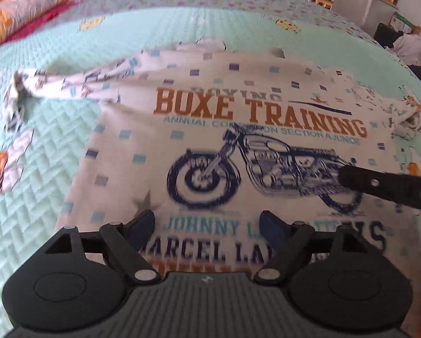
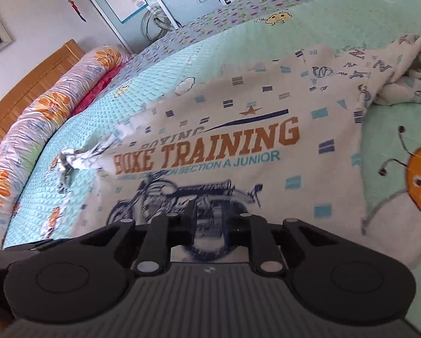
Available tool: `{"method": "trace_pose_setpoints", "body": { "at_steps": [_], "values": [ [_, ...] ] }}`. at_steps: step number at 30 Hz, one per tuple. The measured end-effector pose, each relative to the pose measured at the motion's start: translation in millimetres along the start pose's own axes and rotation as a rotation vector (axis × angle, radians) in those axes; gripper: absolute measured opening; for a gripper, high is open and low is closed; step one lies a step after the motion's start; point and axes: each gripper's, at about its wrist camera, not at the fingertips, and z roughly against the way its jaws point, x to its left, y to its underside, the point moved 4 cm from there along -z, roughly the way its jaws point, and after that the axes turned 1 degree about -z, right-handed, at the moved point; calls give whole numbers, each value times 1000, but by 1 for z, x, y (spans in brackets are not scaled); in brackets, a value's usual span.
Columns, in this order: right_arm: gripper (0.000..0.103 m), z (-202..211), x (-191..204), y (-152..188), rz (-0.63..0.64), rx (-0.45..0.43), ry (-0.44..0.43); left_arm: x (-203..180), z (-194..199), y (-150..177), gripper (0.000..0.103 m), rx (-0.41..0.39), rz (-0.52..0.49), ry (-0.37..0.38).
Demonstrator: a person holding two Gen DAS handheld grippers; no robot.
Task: Fold clothes
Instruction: 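Open both grippers and release the hem, hovering over the shirt front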
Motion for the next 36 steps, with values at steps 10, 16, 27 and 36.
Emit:
{"method": "trace_pose_setpoints", "body": {
  "at_steps": [10, 16, 27, 36],
  "values": [
    [30, 53, 10, 72, 27, 80, 8, -20, 41, 70, 84, 44, -49, 9],
    [41, 96, 10, 93, 6, 24, 25, -10, 57, 98, 82, 45, -25, 35],
    [57, 96, 41, 92, 98, 81, 78, -10, 82, 88, 67, -10, -25, 39],
    [75, 64, 46, 100, 108, 229, 161, -5, 69, 99, 80, 79, -9, 36]
  ]
}}
